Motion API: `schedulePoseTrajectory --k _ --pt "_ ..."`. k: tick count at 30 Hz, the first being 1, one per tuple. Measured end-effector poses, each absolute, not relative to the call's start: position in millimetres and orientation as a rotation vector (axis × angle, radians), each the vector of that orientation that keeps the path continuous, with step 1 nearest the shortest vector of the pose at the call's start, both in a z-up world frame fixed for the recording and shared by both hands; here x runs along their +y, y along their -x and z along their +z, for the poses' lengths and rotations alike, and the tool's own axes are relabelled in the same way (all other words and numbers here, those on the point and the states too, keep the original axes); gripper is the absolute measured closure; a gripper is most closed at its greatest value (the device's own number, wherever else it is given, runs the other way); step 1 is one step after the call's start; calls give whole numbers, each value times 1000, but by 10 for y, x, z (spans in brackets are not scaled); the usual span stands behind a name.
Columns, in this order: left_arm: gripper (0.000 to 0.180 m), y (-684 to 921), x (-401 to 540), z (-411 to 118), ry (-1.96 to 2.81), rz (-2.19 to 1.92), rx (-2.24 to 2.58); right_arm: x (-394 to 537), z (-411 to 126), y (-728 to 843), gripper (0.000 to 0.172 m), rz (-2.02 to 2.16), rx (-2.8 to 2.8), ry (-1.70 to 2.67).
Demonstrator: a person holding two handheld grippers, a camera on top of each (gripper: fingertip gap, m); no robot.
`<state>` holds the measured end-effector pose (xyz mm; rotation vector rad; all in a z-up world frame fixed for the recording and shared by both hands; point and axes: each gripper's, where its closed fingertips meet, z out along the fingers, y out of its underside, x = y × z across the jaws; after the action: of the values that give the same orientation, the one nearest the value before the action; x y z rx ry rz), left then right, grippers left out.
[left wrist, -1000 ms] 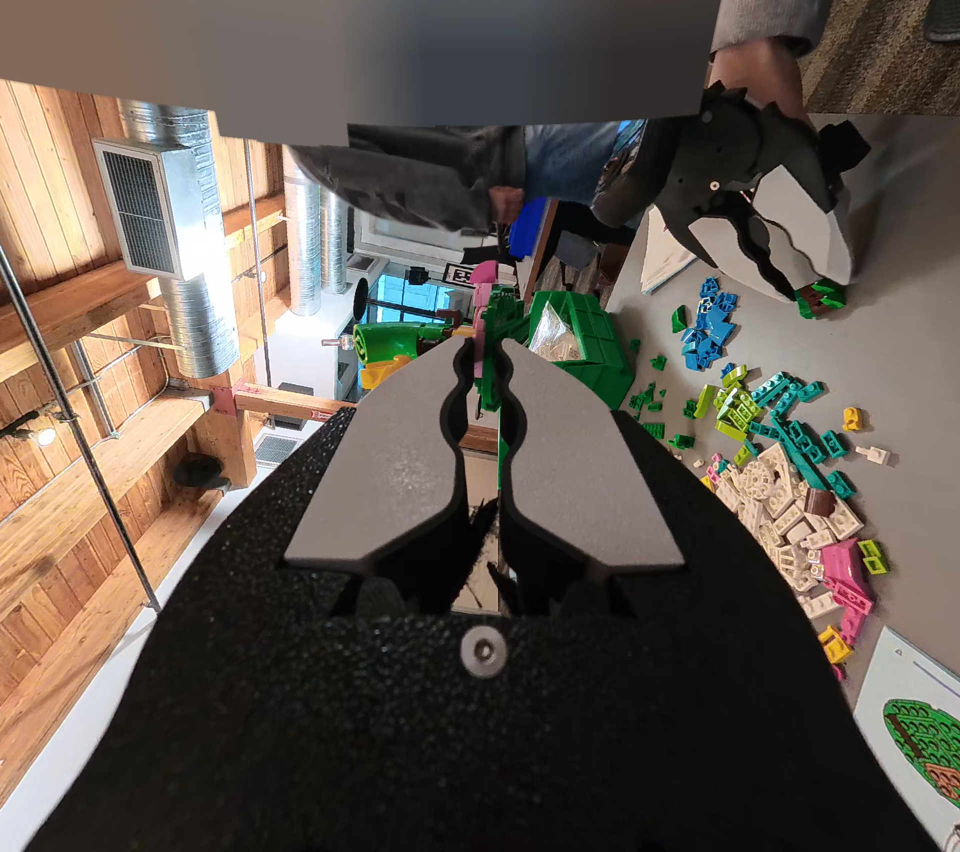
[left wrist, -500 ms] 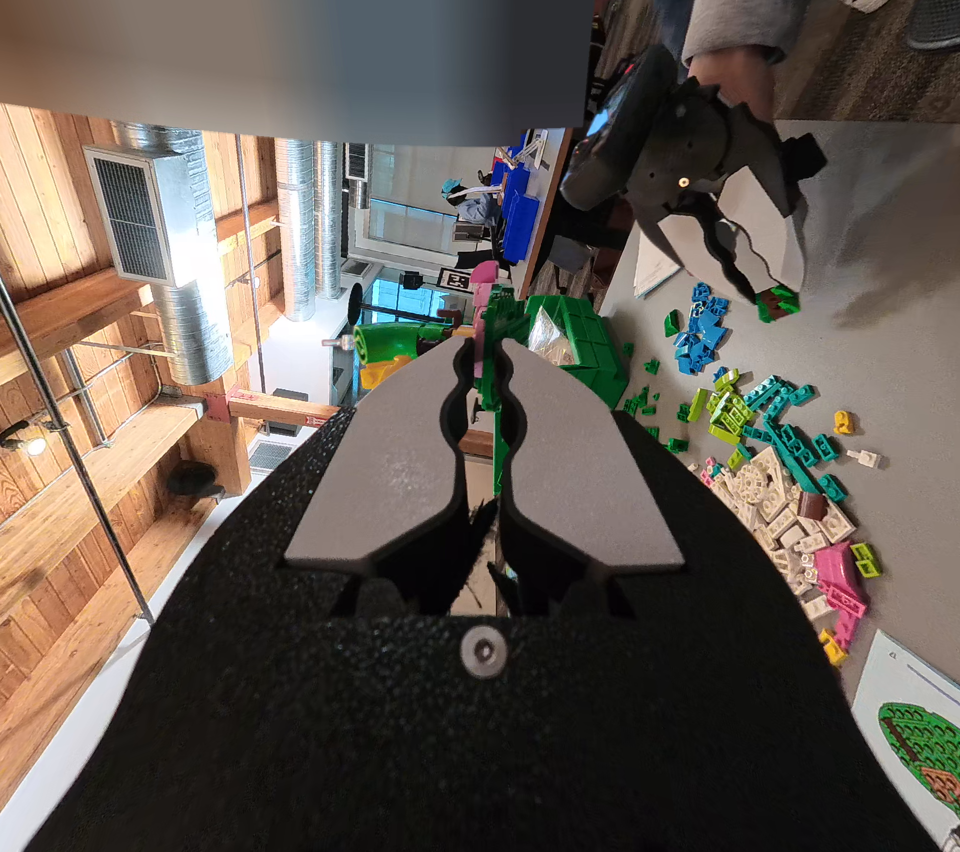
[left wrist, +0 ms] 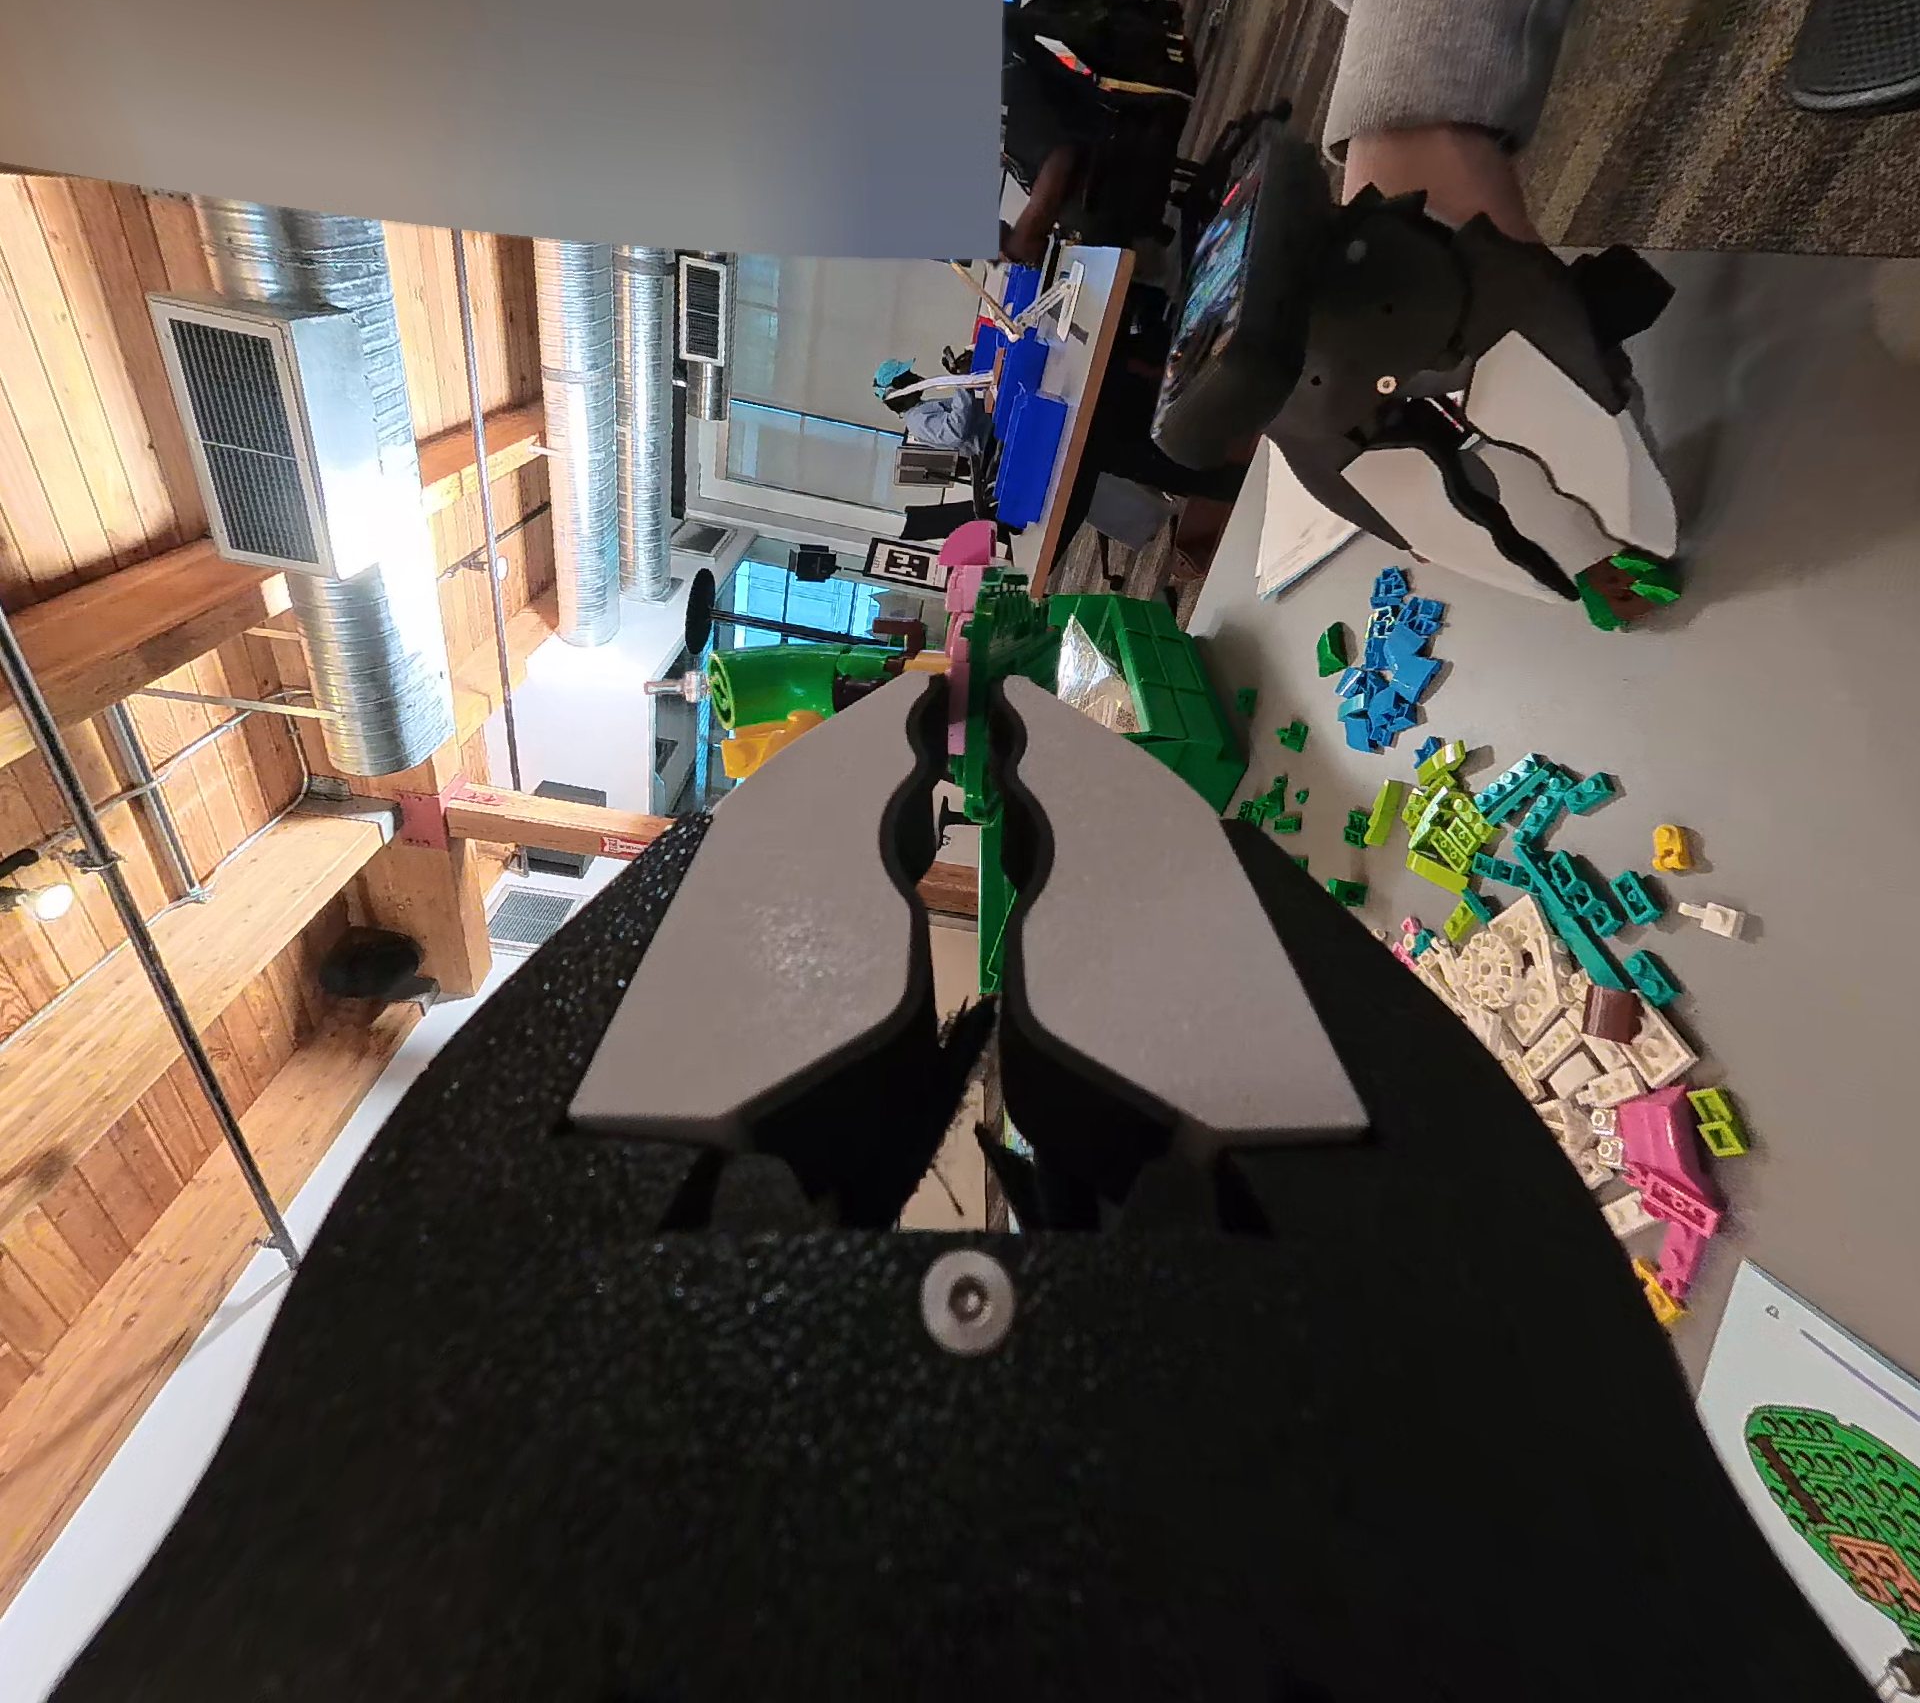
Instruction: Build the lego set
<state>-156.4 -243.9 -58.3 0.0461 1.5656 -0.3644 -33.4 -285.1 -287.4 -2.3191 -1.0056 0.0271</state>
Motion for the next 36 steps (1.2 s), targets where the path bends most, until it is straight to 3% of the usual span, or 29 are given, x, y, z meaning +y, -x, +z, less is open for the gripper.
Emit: schedulePoseTrajectory --k 29,33,36 --pt "174 1505 -2503 -660 -51 -381 1600 -2865 -2826 355 154 7 -1006 2242" --pt "175 1498 -2524 -655 -60 -385 1588 -2805 -2534 319 154 -25 -970 2164" --pt "175 1492 -2537 -659 -64 -393 1584 -2761 -2020 330 155 -26 -942 2025"
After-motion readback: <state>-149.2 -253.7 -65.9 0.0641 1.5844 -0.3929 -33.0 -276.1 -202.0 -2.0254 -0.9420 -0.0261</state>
